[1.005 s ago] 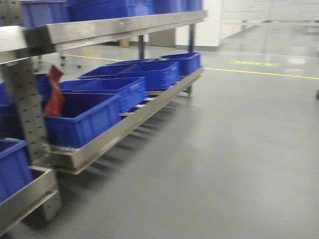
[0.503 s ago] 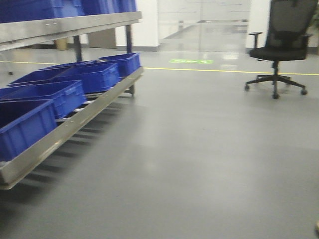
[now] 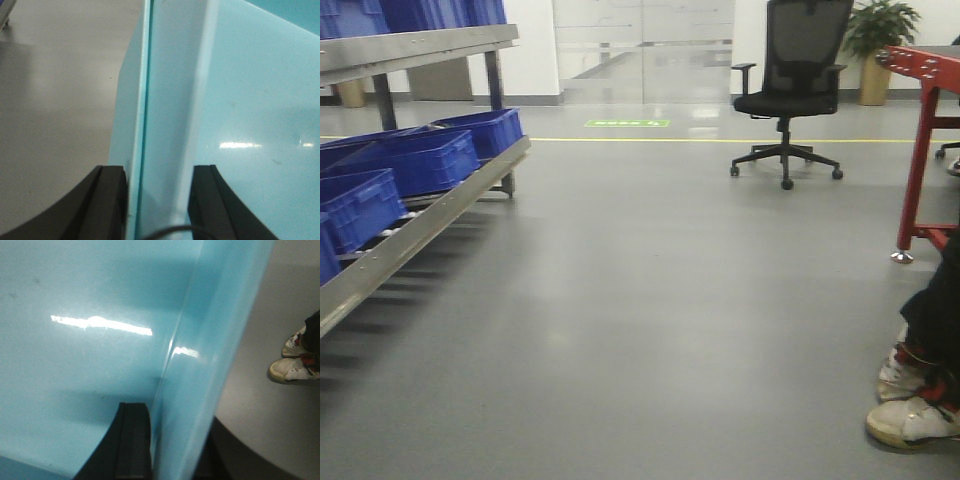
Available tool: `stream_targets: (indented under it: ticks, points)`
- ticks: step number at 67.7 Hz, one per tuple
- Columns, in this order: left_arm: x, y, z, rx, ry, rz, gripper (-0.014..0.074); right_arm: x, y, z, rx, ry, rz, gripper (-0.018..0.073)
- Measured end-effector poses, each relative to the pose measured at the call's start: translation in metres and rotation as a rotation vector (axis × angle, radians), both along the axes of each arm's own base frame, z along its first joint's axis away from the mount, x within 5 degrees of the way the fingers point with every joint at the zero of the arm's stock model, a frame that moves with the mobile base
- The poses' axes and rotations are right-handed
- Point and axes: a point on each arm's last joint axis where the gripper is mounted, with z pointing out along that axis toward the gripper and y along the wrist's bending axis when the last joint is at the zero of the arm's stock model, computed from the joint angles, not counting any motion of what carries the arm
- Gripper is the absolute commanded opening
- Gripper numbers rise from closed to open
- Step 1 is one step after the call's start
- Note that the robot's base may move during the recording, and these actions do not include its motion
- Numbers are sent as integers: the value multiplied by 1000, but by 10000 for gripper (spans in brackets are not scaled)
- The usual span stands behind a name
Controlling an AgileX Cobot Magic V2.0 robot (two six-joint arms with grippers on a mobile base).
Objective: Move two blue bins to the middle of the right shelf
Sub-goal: 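Drive the base toward the standing person carrying the bin, then drive the base past the person alongside the dark blue bin shelf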
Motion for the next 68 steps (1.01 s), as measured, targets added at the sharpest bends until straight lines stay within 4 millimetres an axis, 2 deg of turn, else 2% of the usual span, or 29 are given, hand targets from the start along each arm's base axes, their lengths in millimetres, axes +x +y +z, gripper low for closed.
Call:
stream_targets:
  ticks: [68]
  points:
    - [0, 0, 0, 0, 0, 0, -111, 0, 0, 0, -2, 6, 0, -154]
